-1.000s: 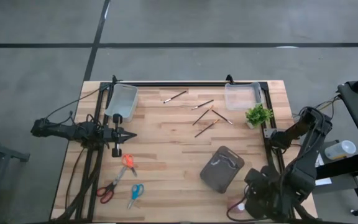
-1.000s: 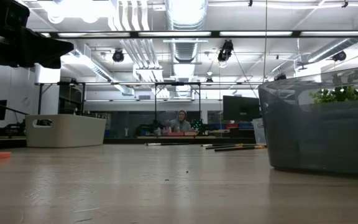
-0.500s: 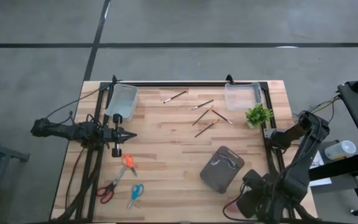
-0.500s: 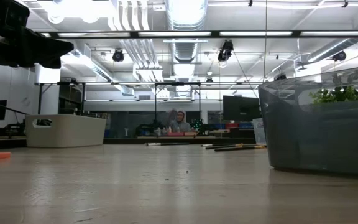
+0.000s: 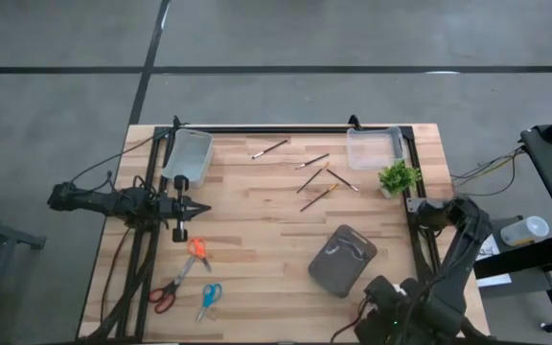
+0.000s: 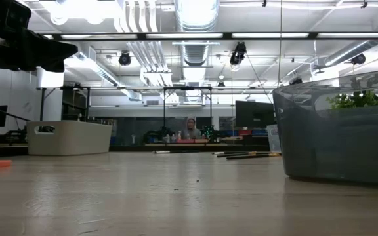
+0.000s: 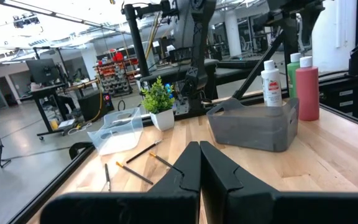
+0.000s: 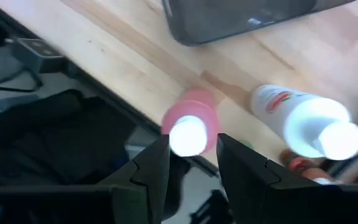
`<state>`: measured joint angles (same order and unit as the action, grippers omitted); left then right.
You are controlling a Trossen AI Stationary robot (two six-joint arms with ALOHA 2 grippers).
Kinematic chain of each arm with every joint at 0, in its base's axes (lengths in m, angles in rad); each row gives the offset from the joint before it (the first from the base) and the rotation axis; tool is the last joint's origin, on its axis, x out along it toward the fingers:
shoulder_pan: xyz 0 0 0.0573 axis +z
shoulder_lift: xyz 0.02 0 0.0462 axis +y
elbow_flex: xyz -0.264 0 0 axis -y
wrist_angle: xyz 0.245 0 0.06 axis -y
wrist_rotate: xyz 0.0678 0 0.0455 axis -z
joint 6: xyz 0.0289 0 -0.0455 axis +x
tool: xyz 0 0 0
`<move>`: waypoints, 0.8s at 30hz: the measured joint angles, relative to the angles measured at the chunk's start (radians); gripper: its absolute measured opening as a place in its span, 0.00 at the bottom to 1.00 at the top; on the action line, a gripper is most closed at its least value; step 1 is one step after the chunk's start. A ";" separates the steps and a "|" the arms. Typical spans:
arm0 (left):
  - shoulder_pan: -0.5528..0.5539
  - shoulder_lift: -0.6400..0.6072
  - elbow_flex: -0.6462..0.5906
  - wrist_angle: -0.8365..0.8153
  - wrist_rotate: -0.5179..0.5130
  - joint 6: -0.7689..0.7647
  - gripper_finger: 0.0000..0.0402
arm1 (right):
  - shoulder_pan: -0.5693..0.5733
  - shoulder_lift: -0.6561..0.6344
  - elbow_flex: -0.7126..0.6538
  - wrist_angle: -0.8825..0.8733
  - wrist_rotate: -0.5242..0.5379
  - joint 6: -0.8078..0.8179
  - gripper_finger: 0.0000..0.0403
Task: Pick & Place Paint Supplies
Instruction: Put the red paint bottle into the black bin
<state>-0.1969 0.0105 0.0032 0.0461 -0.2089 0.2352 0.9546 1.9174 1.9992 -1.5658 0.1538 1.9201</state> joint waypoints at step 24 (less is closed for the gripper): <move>0.000 0.000 0.000 0.000 0.000 0.000 0.00 | 0.010 0.091 0.088 -0.005 -0.027 -0.014 0.34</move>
<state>-0.1970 0.0105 0.0032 0.0461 -0.2089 0.2352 0.9642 2.0083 2.0870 -1.5713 0.1268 1.9061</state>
